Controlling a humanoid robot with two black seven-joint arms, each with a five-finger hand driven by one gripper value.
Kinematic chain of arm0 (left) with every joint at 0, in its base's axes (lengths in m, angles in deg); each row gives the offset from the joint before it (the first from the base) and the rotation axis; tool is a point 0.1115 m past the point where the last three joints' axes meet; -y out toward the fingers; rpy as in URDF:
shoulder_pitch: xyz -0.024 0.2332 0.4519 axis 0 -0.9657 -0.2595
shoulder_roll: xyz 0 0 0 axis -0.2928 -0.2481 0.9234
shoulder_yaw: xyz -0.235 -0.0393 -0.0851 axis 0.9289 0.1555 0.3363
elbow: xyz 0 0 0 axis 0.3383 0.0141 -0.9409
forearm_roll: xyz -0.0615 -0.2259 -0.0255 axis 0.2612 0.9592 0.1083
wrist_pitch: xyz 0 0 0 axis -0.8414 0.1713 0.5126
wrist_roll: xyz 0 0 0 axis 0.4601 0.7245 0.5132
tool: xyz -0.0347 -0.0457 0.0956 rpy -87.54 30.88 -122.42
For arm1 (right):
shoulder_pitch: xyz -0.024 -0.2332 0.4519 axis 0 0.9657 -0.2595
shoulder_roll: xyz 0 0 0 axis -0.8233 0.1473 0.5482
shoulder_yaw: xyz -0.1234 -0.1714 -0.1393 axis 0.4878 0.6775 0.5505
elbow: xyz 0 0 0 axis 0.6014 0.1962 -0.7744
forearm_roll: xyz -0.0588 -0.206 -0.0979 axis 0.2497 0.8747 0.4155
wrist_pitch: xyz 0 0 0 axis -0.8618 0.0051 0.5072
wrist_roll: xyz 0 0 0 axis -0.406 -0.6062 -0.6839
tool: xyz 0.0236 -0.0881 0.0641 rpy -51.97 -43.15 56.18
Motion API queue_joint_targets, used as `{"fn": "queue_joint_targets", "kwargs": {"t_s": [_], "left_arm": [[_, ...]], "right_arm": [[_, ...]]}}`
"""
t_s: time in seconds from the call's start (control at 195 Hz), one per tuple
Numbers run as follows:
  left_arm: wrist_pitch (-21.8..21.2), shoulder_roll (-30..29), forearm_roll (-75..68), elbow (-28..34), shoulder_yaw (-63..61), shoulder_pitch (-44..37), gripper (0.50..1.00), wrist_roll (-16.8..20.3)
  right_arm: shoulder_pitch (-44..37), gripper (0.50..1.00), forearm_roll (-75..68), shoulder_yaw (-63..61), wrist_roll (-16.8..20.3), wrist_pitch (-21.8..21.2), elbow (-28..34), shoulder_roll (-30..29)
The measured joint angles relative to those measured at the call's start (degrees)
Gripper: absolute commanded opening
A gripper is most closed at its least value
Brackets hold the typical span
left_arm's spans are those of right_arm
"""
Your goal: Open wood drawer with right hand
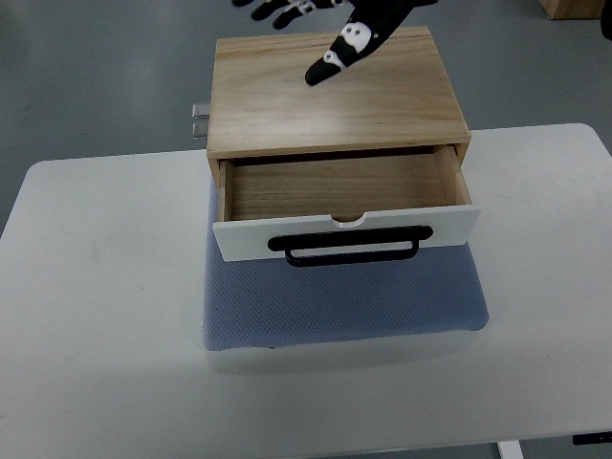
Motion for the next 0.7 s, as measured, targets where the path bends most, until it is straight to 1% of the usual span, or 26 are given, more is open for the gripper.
{"fn": "queue_joint_targets", "kwargs": {"t_s": [0.092, 0.159, 0.21, 0.338, 0.446, 0.702], "left_arm": [[0.0, 0.0, 0.0, 0.0, 0.0, 0.0, 1.0, 0.0], [0.0, 0.0, 0.0, 0.0, 0.0, 0.0, 1.0, 0.0], [0.0, 0.0, 0.0, 0.0, 0.0, 0.0, 1.0, 0.0], [0.0, 0.0, 0.0, 0.0, 0.0, 0.0, 1.0, 0.0], [0.0, 0.0, 0.0, 0.0, 0.0, 0.0, 1.0, 0.0], [0.0, 0.0, 0.0, 0.0, 0.0, 0.0, 1.0, 0.0]], "right_arm": [[7.9, 0.944, -0.8, -9.5, -2.1, 4.1, -5.7, -0.2], [14.3, 0.942, -1.3, -18.0, -3.6, 6.0, -9.1, -1.2], [18.1, 0.942, -1.4, -23.2, -4.1, 7.2, -10.6, -2.1], [27.9, 0.942, -1.7, -37.2, -5.1, 12.0, -15.4, -6.3], [32.3, 0.942, -1.8, -44.3, -5.8, 14.4, -20.1, -9.5], [38.5, 0.94, -1.8, -55.6, -6.9, 16.7, -30.3, -16.3]]}}
